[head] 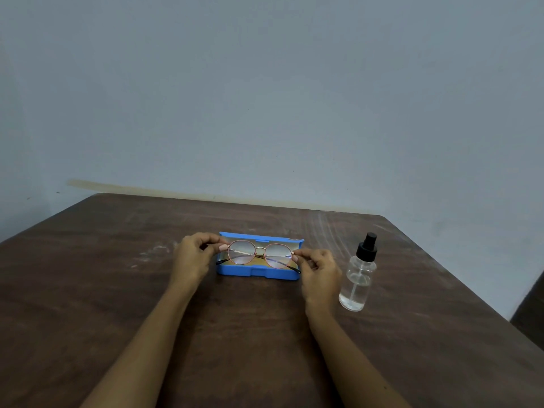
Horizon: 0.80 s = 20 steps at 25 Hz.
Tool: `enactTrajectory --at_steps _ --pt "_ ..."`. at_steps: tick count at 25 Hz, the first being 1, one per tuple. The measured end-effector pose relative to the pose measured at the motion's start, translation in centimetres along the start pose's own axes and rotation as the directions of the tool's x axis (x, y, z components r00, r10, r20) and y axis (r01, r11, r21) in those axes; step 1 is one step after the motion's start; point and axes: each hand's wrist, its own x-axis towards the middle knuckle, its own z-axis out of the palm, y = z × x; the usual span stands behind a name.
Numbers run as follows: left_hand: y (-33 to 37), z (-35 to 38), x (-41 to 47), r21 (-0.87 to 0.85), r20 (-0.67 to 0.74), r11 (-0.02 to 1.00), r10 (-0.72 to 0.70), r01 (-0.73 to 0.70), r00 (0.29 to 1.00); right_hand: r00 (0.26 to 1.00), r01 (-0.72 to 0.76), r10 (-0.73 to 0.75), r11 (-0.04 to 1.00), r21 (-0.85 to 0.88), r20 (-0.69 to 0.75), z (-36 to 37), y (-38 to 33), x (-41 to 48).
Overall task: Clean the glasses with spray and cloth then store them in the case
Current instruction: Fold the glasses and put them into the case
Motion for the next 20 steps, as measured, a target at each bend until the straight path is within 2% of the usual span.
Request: enactTrajectory --at_steps 3,6,11,20 --pt "-0.9 0.3 0.6 0.048 -0.019 0.999 -0.002 0.003 1.000 0.998 -0.068 0.068 0.997 -0.023 0.010 0.2 0.2 0.5" --pt "-1.1 0.6 0.5 0.052 -0.017 0.999 -0.012 0.012 1.000 0.991 -0.132 0.131 0.991 0.030 0.038 0.5 0.6 1.0" --pt "-1.6 0.9 0.9 0.025 -0.069 1.000 -0.009 0.010 0.998 0.981 -0.185 0.174 0.974 0.131 0.085 1.3 1.0 1.6" --pt "-1.5 1.7 1.3 0.111 -0.117 0.992 -0.040 0.053 0.992 0.958 -0.281 0.270 0.950 0.133 0.096 1.7 1.1 2.2"
